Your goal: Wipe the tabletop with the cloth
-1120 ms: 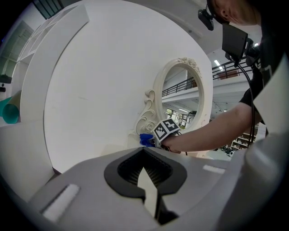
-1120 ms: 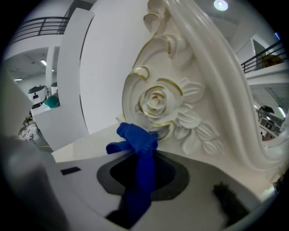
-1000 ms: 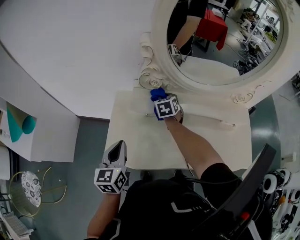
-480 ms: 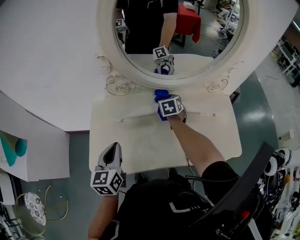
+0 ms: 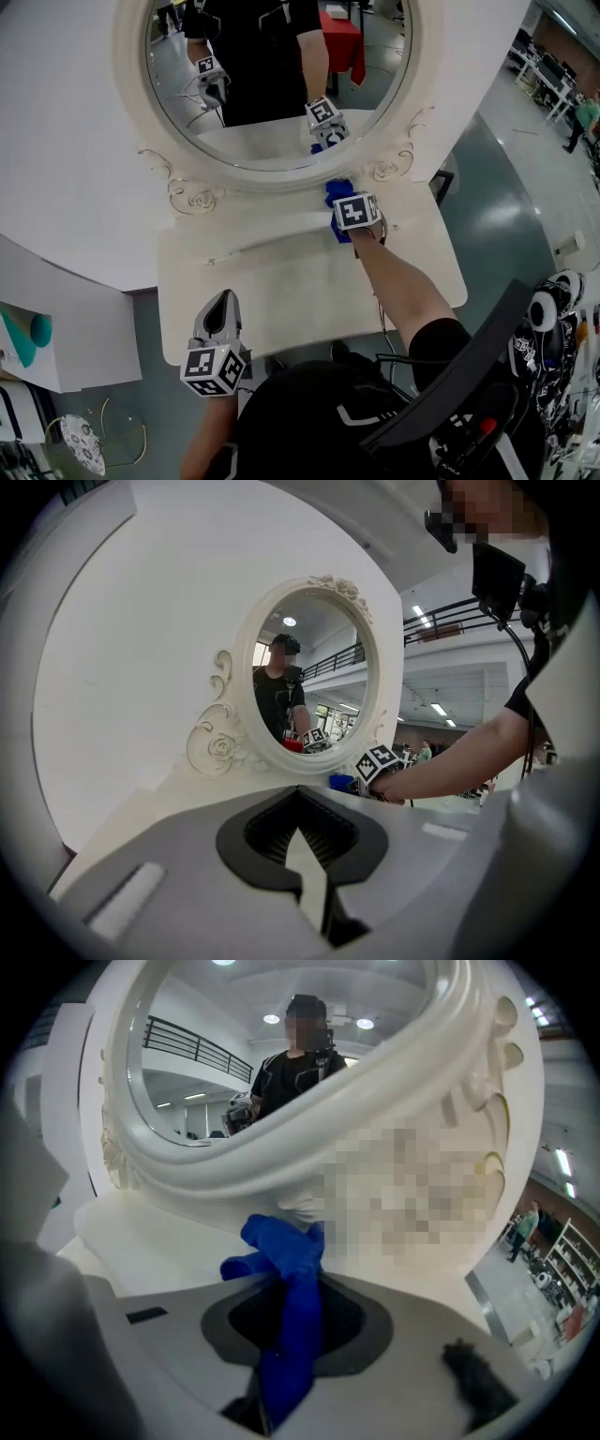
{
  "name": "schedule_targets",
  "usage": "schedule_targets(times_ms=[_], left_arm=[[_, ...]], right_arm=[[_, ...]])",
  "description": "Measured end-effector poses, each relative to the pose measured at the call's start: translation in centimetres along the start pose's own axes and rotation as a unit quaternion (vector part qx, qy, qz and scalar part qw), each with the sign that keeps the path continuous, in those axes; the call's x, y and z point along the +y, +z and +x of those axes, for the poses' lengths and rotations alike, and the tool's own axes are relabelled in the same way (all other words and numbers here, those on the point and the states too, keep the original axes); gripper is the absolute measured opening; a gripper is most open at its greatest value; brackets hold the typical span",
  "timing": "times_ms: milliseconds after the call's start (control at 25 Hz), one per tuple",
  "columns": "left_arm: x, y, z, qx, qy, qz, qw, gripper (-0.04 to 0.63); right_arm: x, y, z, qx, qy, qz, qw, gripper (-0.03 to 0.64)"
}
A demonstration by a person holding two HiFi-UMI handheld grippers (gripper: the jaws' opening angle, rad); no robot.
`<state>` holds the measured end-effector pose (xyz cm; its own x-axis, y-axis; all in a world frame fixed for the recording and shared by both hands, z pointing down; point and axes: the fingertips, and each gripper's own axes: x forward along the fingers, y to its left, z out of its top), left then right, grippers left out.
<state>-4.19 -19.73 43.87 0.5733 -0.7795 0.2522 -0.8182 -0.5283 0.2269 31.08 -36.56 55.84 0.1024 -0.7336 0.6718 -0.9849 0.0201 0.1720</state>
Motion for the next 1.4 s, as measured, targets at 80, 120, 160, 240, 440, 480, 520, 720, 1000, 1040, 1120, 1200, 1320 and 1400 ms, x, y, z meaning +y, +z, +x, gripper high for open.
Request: schedule_targets(times_ms=[80, 120, 160, 240, 440, 480, 520, 720, 1000, 1040, 1120, 1200, 1320, 1400], left_arm=[[-1.4, -0.1, 0.8, 0.003, -0.008, 0.004, 1.0, 0.009], [-2.1, -0.1, 1.2, 0.004, -0.012, 0.007, 0.9999, 0.009], [-2.8, -0.1, 1.5, 0.005, -0.016, 0.009, 0.9998, 0.008], [-4.1, -0.1, 2.3, 0.007, -0.023, 0.014, 0.9996, 0.008], [-6.6, -0.6, 3.7, 0.015, -0.032, 0.022, 0.9991, 0.009], [-7.0, -0.7, 3.8, 0.017, -0.033, 0.022, 0.9991, 0.008], [-7.3, -0.8, 4.0, 0.017, -0.034, 0.023, 0.999, 0.009], [-8.5, -1.1, 4.3, 0.02, -0.034, 0.025, 0.9989, 0.009], [-8.8, -1.7, 3.5, 0.025, -0.024, 0.023, 0.9991, 0.009], [-8.6, -1.8, 3.3, 0.025, -0.022, 0.02, 0.9992, 0.008], [-8.1, -1.9, 3.0, 0.023, -0.019, 0.015, 0.9994, 0.009], [-7.5, -1.9, 2.6, 0.021, -0.018, 0.012, 0.9996, 0.009], [-5.9, -1.8, 1.3, 0.016, -0.01, 0.007, 0.9998, 0.008], [-4.5, -1.5, 0.1, 0.01, 0.003, 0.001, 0.9999, 0.008]], right_arm=[[-2.6, -0.9, -0.3, 0.003, -0.01, 0.007, 1.0, 0.084], [-3.9, -1.5, -0.5, 0.005, -0.014, 0.011, 1.0, 0.084], [-5.2, -1.9, -0.6, 0.006, -0.019, 0.015, 1.0, 0.084], [-7.8, -2.8, -0.9, 0.008, -0.028, 0.022, 0.999, 0.084], [-13.9, -4.7, -1.7, 0.015, -0.053, 0.041, 0.998, 0.084], [-14.9, -5.0, -1.8, 0.016, -0.058, 0.046, 0.997, 0.084], [-15.9, -5.4, -2.0, 0.016, -0.062, 0.05, 0.997, 0.084], [-19.2, -6.6, -2.5, 0.016, -0.064, 0.058, 0.996, 0.084], [-21.2, -7.0, -3.0, 0.018, -0.074, 0.059, 0.995, 0.084], [-20.5, -6.6, -3.3, 0.004, -0.068, 0.063, 0.996, 0.084], [-18.2, -4.8, -4.3, -0.038, -0.042, 0.068, 0.996, 0.084], [-15.2, -3.0, -5.5, -0.069, -0.017, 0.064, 0.995, 0.084], [-8.4, 0.0, -6.6, -0.106, 0.041, 0.056, 0.992, 0.084], [-2.8, 2.6, -7.5, -0.131, 0.09, 0.046, 0.986, 0.084]])
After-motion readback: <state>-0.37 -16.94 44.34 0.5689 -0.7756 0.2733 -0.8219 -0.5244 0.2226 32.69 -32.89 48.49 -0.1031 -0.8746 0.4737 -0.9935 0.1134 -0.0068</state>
